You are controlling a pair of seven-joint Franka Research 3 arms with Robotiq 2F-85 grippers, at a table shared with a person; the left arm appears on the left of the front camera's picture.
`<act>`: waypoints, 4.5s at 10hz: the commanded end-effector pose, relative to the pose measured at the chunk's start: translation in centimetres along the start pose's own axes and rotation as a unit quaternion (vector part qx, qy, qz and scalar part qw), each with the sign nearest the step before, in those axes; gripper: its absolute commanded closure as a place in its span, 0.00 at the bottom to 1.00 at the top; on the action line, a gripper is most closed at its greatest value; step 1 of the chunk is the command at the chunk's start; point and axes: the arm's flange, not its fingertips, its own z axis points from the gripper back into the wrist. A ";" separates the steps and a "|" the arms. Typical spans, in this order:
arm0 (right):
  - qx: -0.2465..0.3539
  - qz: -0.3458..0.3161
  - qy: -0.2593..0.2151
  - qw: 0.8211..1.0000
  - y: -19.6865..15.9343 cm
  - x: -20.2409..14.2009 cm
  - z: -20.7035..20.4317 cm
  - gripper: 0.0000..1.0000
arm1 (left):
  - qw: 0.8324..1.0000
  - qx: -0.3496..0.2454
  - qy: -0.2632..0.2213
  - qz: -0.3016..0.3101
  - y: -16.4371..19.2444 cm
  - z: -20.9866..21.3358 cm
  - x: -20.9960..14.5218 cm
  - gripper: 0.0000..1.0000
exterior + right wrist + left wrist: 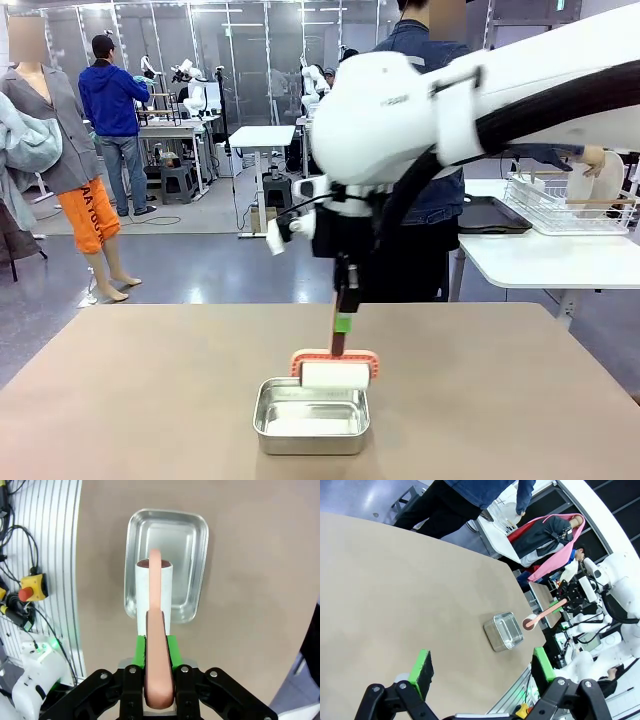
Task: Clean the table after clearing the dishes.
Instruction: Place the Lint Roller back on top of the Airtight Container.
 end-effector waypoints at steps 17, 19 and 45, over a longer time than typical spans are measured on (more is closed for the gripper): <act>0.030 -0.056 0.032 0.997 -6.2 4.2 -11.0 0.79 | 1.000 0.003 -0.001 0.000 0.0 0.2 0.0 0.00; 0.035 -0.046 0.026 0.998 -6.8 3.1 -11.9 0.79 | 1.000 0.003 -0.001 0.000 0.0 0.2 0.0 0.00; 0.069 -0.105 -0.089 0.988 -7.2 0.3 -4.0 0.00 | 1.000 0.003 -0.001 0.000 0.0 0.2 0.0 0.00</act>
